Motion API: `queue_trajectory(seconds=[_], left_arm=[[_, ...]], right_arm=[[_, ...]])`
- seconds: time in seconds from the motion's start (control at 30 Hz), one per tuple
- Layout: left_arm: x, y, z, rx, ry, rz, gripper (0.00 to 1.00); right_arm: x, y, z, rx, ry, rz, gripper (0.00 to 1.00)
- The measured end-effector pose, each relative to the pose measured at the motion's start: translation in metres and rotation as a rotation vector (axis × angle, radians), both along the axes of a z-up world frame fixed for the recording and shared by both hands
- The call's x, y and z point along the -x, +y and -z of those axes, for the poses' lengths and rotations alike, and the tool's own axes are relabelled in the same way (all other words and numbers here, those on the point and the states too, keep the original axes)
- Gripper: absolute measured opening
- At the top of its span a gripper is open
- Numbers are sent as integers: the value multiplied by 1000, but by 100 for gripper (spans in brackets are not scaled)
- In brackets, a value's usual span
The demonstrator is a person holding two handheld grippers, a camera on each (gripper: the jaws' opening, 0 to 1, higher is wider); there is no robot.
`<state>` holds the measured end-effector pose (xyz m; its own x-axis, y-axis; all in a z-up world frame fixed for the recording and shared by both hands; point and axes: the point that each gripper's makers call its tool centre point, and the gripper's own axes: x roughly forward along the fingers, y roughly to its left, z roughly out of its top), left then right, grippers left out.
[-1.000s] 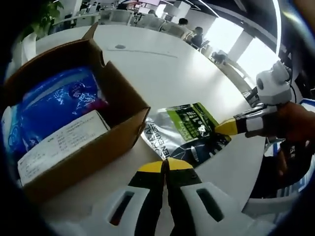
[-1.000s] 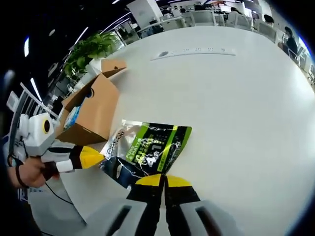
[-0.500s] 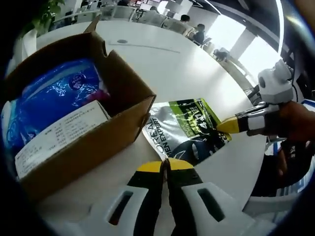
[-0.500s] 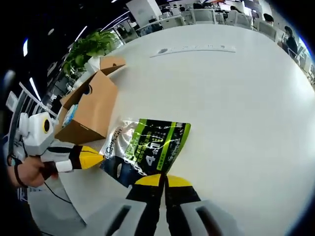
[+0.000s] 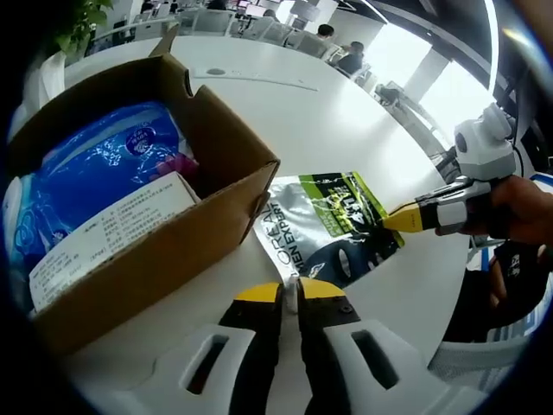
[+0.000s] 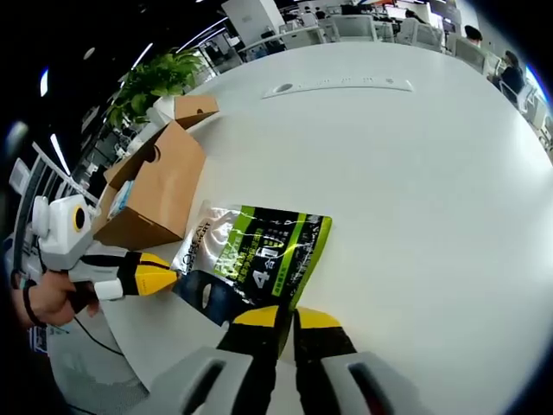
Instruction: Operate the shoe box by opening the lid, removing the specified soft item, and placing it in the target area until the item is outside and the box remains undamaged.
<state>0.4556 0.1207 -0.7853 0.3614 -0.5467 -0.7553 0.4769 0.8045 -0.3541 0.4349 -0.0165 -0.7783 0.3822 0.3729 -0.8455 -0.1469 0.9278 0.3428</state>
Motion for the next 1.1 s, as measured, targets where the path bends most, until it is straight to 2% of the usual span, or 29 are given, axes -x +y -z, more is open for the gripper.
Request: queue_trajectory(seconds=[0.43,0.67,0.87,1.1], left_arm=[[2,19,-13,-6,-34,8,22],[6,20,-32,11,-91,51,31],[10,24,-48,30,-118,71,34],[7,36,-70,68,-156,58,35]], right_arm=[[-1,-6,-13,11,-32,2,17],[-3,-3,-25,-2,-68,9,22],[-6,6,-39,-18,-103,3,25],[-12,19,-58,-45,-150,2,26]])
